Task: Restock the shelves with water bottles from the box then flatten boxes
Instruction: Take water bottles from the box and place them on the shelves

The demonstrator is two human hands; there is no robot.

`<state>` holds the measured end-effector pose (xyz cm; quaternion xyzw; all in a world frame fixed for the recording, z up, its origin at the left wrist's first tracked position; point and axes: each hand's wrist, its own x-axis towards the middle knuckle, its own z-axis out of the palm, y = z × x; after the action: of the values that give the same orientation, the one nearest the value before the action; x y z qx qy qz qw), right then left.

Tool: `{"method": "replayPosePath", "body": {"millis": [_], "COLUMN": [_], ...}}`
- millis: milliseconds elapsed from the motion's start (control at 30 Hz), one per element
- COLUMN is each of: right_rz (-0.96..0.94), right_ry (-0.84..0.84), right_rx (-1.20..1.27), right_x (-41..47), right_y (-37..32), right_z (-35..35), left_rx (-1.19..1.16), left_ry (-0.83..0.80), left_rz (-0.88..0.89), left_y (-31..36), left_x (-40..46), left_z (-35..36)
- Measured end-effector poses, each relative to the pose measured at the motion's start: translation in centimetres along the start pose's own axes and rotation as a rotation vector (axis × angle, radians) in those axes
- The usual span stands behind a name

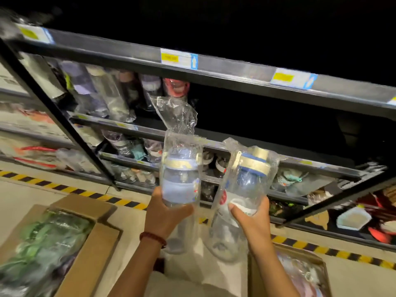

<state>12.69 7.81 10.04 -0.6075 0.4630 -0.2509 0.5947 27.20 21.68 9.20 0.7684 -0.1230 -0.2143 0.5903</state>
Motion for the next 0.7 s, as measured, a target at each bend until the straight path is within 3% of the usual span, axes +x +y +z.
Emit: {"method": "replayPosePath", "body": {"millis": [333,700], "right_rz": [0.011,0.035], "right_ry": [0.085,0.042], "right_rx": [0.005,-0.032], "right_x": [4.8,11.3], "right_y": [-3.0,-2.3], "right_z": [16.7,21.8], "left_rx": [-0.026,-0.065], "left_ry": [-0.055,-0.138], "left_rz": [0.075,0.184], "left_y": [-0.6,-3.0], "left_x": [13.7,21.2], "left_z": [-10.6,-12.3]}}
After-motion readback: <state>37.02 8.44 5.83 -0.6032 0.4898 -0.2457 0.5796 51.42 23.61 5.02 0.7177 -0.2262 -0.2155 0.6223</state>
